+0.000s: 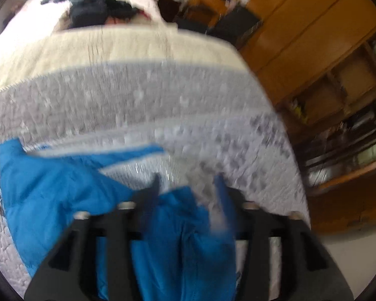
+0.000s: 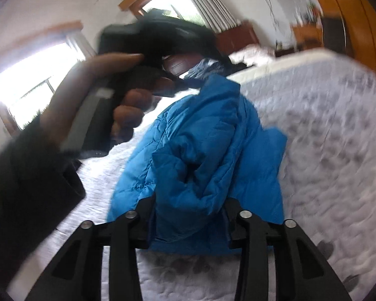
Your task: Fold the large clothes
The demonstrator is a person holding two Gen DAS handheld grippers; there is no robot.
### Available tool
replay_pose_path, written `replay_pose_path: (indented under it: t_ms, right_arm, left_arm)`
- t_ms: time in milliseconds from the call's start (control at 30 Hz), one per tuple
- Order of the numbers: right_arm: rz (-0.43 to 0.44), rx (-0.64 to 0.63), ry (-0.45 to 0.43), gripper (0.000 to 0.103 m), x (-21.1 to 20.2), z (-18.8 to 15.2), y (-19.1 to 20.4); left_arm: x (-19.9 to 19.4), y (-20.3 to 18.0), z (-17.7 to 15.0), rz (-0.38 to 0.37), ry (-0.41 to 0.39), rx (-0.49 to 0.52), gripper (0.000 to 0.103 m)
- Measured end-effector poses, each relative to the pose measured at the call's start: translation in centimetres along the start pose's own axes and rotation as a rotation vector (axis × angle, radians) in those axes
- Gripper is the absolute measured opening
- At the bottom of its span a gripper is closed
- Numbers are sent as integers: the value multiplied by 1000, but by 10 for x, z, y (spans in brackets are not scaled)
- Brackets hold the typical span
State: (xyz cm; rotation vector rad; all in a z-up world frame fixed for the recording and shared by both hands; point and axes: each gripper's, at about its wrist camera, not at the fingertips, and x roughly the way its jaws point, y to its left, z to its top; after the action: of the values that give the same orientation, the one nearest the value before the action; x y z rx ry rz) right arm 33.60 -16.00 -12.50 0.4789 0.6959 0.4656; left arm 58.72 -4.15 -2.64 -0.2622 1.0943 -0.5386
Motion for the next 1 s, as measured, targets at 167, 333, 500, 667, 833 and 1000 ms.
replay_pose_path:
  t_ms: [167,333,500,667,833,1000]
  right_arm:
    - [192,185,92,63,-2,8,-29]
    - [304,292,179,84,0,33,-47]
    - [316,359,254,90,24,73,-60]
    - [257,352,347,91,62,103,-58]
    - [188,352,397,91,96,124,-62]
    - [168,293,416,52,114,140,-56]
  left_arm:
    - [-50,15,-6,-75,-50,18,71]
    - [-108,48,-46,-132,-128,54,78]
    - [-134,89,-87,-250,-151,6,80]
    - [-134,110,-124,-370,-132,-23,80]
    - [-128,114,-146,-434,-120,-11,81]
    - [-116,119,-158,-491,-123,-38,81]
